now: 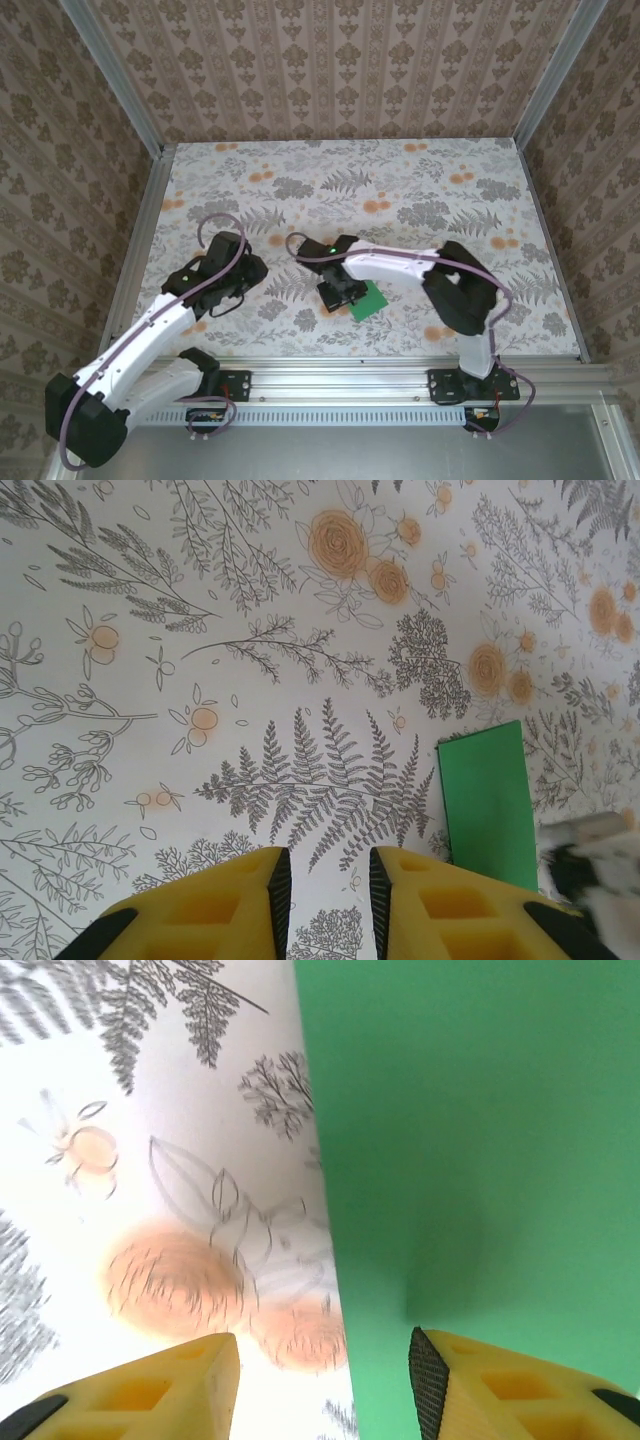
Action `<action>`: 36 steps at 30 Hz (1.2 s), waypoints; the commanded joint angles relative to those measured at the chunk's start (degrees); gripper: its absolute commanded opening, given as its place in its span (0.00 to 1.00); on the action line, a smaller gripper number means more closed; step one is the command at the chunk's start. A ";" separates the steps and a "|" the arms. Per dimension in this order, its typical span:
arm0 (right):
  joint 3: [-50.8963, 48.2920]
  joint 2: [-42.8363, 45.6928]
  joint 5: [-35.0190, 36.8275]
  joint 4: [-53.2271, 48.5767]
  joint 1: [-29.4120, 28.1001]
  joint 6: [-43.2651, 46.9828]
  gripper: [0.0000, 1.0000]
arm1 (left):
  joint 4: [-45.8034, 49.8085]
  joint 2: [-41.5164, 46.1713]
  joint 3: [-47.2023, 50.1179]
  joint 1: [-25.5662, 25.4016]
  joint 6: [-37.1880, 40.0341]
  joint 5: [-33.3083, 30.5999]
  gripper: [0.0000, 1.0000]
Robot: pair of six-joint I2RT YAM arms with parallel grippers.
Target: Fold a paper plane with a square sheet of paper (pick it up from the middle)
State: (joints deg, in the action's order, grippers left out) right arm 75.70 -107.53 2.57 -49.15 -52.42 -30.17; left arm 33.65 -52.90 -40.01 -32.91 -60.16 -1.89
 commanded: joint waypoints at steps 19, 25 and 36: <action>-35.86 9.52 -25.42 46.83 13.84 -18.70 0.09 | -6.97 -28.27 -13.97 -13.50 3.07 7.46 0.19; -44.21 14.13 -20.93 64.83 11.75 -37.34 0.10 | -6.72 -33.32 -16.90 -13.59 3.28 9.36 0.19; -43.91 36.13 -10.82 39.27 17.75 -22.85 0.34 | -9.38 -41.45 -20.70 -14.28 4.69 14.09 0.19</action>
State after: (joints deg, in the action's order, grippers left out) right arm 30.92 -76.18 -15.29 5.65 -37.01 -61.08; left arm 24.95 -92.86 -58.83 -46.54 -56.95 10.17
